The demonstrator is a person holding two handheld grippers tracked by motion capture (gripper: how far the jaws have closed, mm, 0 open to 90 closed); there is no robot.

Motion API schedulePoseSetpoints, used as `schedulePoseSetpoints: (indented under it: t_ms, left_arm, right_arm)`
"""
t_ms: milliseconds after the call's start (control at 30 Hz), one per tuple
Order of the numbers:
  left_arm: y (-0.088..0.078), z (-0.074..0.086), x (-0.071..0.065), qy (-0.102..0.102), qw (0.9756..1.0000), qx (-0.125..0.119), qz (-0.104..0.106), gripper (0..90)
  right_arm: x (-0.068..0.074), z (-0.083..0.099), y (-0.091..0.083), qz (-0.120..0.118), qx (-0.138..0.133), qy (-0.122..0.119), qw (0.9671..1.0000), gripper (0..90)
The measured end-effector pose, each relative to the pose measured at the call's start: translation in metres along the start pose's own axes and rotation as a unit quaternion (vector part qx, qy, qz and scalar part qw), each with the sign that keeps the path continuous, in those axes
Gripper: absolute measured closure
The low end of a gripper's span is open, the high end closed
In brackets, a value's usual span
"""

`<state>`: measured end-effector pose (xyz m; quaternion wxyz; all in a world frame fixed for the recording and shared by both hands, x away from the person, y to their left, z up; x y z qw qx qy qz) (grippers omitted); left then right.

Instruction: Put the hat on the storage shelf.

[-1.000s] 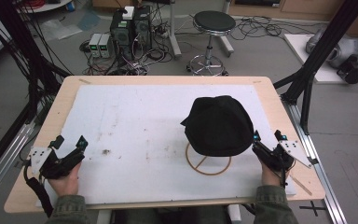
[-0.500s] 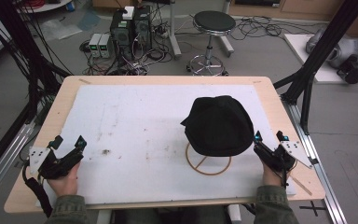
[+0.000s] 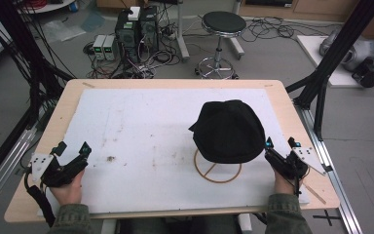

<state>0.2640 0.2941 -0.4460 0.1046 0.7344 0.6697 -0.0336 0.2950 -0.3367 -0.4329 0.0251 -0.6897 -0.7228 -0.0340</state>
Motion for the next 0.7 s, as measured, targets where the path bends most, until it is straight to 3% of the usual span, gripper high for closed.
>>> schedulePoseSetpoints:
  t_ms: [700]
  left_arm:
    - [0.0019,0.0013,-0.0001,-0.003,1.0000,0.006,0.005,17.8]
  right_arm:
    - [-0.0014,0.0032,0.0014,0.000,0.008,0.012,0.9999,20.4]
Point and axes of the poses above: each handheld gripper's, and its own axes: y roughly forward along the jaws, z roughly out of its underside, x roughly to its left, the point moved 1 cm from there along y, roughly forward along the jaws, and after that the axes turned 9 degrees about -x, right-handed, at the moved point
